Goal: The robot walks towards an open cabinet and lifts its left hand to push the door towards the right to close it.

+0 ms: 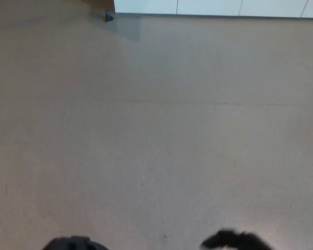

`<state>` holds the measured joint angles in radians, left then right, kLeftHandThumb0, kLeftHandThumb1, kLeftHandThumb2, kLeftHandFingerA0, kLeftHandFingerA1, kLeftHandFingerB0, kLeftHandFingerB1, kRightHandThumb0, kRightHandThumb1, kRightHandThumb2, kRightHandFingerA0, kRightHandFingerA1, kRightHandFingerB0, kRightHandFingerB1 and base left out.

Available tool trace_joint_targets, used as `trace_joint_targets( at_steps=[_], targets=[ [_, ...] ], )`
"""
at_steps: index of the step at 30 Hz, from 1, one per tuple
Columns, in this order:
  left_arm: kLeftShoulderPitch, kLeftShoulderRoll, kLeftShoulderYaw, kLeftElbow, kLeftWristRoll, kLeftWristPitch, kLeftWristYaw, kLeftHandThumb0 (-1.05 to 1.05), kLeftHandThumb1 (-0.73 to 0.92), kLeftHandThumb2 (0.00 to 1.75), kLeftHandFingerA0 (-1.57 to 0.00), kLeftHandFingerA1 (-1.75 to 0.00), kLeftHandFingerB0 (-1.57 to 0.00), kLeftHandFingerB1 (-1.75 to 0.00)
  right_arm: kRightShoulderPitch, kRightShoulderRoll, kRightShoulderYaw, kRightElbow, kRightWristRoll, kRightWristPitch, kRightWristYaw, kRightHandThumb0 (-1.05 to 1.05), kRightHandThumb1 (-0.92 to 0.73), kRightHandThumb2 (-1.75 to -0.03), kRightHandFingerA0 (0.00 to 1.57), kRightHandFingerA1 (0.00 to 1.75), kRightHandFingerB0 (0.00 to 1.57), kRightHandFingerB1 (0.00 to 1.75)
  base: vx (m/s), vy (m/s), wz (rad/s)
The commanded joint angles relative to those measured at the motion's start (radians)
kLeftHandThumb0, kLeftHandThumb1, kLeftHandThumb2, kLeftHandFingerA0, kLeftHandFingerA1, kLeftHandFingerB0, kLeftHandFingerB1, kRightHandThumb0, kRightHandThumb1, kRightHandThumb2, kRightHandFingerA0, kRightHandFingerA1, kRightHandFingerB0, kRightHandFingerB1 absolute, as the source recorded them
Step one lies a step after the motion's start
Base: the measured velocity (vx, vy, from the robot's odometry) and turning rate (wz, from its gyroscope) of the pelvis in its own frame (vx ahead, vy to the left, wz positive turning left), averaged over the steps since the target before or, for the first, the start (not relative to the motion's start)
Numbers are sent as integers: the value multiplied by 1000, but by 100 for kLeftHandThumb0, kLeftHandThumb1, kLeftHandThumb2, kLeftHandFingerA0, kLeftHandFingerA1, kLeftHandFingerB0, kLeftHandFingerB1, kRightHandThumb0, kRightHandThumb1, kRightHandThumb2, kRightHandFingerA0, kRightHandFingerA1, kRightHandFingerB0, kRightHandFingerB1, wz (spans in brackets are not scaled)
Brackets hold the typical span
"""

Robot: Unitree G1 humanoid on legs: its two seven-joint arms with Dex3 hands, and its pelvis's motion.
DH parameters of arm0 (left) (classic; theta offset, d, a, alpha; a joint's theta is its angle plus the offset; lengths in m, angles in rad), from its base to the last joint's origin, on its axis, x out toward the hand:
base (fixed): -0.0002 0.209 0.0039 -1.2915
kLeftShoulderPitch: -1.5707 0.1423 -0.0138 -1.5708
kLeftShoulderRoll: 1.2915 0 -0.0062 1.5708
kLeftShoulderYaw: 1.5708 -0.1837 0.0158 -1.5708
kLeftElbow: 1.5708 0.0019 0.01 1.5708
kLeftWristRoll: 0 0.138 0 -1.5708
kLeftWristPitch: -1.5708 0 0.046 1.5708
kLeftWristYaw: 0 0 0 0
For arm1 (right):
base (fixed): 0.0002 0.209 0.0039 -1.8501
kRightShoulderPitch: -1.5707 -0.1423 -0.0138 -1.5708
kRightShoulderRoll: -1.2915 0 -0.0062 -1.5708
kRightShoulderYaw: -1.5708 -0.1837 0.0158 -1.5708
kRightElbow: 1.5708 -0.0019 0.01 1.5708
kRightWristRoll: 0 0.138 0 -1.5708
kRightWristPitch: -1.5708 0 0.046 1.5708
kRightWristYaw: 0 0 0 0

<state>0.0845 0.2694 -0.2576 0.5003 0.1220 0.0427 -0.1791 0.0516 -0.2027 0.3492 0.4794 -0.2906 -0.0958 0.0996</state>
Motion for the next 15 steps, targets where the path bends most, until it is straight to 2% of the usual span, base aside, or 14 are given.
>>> trace_joint_targets(
  at_steps=[1,3,4,6,7,8,9,12,13,15],
  targets=[
    [-28,54,201,24,-103,6,40,-65,85,66,-68,-47,-56,-41,-96,-107,-315,284,215,-131,-36,-74,-89,-67,32,38,27,33,0,0,0],
    [-21,54,234,44,-125,-29,31,-65,85,66,-68,-47,-56,-41,-92,-111,-341,326,219,-151,-32,-74,-89,-67,32,38,27,33,0,0,0],
    [-35,70,295,117,-168,-99,3,-66,85,66,-51,-40,-45,-36,-80,-104,-426,387,300,-179,19,-72,-85,-66,32,38,29,35,80,-8,26],
    [-52,80,335,173,-181,-141,-4,-71,82,65,-49,-41,-44,-36,-79,-106,-471,416,328,-170,52,-72,-84,-65,27,38,23,33,38,-84,17],
    [-54,82,348,191,-181,-158,-8,-74,73,71,-48,-45,-41,-39,-84,-107,-487,435,333,-172,65,-70,-85,-65,24,37,21,32,-162,-85,52],
    [-55,83,359,209,-180,-176,-13,-74,73,71,-48,-45,-41,-39,-91,-109,-503,456,337,-176,77,-70,-85,-65,24,37,21,32,-61,-118,26],
    [-55,86,370,223,-186,-180,-22,-69,80,64,-46,-42,-40,-36,-92,-112,-506,467,330,-186,74,-72,-84,-65,28,38,23,33,-73,-109,-17],
    [-59,79,429,257,-216,-178,-50,-65,79,64,-45,-43,-41,-36,-98,-110,-521,485,297,-218,63,-72,-83,-65,29,37,22,32,40,-1,-5],
    [-58,80,439,260,-221,-182,-59,-67,66,102,-40,-57,-26,-47,-99,-109,-522,486,293,-221,64,-73,-84,-65,30,37,23,32,109,84,-15],
    [-63,78,473,281,-232,-196,-85,-66,65,100,-40,-57,-27,-47,-104,-108,-537,499,292,-233,85,-72,-82,-64,27,36,21,31,113,95,-23]
  ],
)
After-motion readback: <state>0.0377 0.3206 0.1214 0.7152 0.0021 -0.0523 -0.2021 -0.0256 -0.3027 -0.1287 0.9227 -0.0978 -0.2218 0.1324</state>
